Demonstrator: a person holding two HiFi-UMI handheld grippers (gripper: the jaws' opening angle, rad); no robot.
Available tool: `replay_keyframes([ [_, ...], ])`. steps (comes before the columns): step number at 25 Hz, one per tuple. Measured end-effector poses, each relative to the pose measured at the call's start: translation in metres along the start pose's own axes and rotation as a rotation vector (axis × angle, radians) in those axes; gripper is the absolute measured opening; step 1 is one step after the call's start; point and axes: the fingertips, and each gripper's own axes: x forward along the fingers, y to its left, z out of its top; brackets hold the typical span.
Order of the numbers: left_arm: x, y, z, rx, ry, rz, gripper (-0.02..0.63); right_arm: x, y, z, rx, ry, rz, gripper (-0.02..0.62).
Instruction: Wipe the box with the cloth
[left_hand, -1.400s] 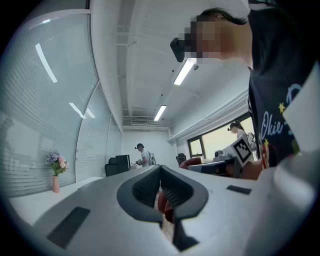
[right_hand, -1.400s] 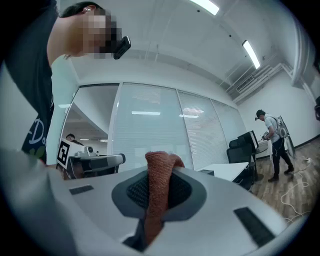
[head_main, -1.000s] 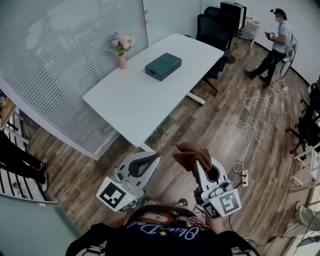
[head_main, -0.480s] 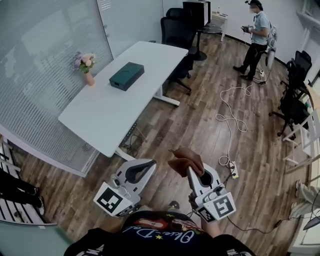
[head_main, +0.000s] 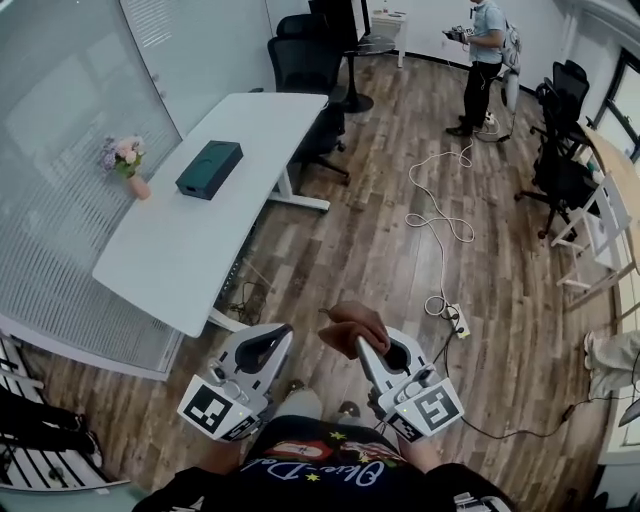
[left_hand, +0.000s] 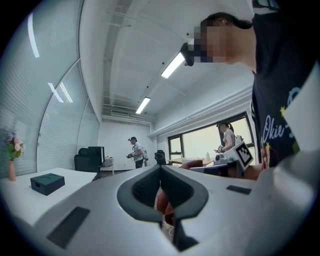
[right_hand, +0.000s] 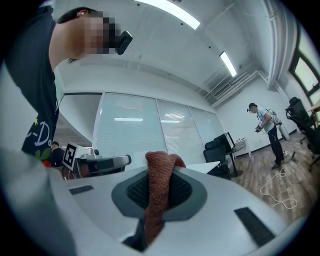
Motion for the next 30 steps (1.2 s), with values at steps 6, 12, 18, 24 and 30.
replay_keyframes([
  [6,0.030,0.030,-0.012,-0.051,-0.027,-0.050,0.003,0.024,-0.029,-0.002,-0.027,0.032,-0.049,0.026],
  [12,0.066,0.107,-0.002,-0.063,-0.104,-0.087,0.004,0.086,-0.059,0.010,-0.066,0.040,-0.107,0.026],
  [18,0.085,0.174,0.004,-0.056,-0.120,-0.109,0.003,0.151,-0.078,0.023,-0.066,0.020,-0.123,0.026],
  [24,0.094,0.244,-0.003,-0.084,-0.121,-0.090,0.004,0.213,-0.087,0.014,-0.053,0.074,-0.123,0.026],
  [30,0.099,0.300,-0.009,-0.092,-0.116,-0.032,0.003,0.266,-0.102,0.012,-0.056,0.091,-0.091,0.026],
])
